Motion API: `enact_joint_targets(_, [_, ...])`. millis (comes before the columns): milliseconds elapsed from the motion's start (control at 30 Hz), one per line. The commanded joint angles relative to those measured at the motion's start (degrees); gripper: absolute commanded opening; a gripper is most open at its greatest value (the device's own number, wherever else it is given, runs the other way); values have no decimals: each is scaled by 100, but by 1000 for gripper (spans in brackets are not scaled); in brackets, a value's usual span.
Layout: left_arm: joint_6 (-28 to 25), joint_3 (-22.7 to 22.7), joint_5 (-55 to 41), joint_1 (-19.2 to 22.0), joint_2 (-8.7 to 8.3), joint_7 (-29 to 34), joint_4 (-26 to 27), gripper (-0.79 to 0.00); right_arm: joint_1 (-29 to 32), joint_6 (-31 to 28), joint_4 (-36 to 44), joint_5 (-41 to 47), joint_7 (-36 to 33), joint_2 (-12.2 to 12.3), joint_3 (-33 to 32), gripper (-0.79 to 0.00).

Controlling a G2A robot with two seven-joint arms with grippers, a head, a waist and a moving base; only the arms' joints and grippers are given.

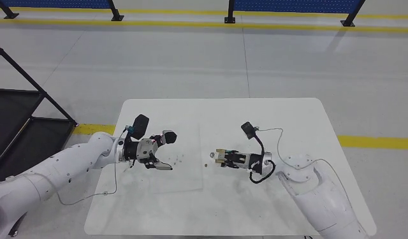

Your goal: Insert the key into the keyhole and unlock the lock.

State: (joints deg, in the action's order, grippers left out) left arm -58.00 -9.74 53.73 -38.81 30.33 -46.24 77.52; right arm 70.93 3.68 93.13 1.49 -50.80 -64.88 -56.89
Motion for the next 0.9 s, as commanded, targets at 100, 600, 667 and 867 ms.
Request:
enact_joint_targets(100, [0,0,0,0,0,0,0,0,-83,975,228,-971,-95,22,210,-785])
enact_joint_targets(600, [0,0,0,0,0,0,0,0,-539,2154,-47,-1871,-315,-81,858,-785])
enact_joint_targets(667, [0,0,0,0,0,0,0,0,-596,2261,-112,-1917,-350,-100,926,-785])
enact_joint_targets(867, [0,0,0,0,0,0,0,0,-755,2560,-339,-1929,-437,-161,1077,-785])
